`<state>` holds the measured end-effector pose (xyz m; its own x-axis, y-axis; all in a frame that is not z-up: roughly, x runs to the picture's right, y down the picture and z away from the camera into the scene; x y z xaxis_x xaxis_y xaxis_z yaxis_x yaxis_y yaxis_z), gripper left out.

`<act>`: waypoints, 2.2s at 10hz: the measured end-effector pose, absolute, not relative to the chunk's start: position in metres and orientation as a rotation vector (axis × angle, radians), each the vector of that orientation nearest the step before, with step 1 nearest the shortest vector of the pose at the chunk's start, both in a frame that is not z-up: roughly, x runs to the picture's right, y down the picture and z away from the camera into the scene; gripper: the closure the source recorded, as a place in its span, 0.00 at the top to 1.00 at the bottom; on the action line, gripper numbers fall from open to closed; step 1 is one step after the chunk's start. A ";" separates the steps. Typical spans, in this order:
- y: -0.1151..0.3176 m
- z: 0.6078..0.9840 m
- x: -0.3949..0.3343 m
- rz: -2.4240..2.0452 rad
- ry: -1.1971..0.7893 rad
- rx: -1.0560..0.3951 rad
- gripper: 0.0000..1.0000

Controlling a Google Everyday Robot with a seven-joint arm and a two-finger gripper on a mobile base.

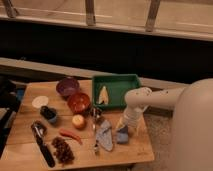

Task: Wipe red bowl with sponge

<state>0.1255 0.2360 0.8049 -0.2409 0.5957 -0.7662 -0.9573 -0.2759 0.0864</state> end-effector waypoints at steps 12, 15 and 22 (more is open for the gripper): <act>0.222 0.801 0.136 1.803 0.655 -0.711 0.68; 0.226 0.804 0.136 1.808 0.662 -0.719 0.68; 0.242 0.813 0.113 1.770 0.674 -0.769 0.50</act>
<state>0.1132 0.2416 0.8128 -0.2496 0.5905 -0.7675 -0.9514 -0.2973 0.0807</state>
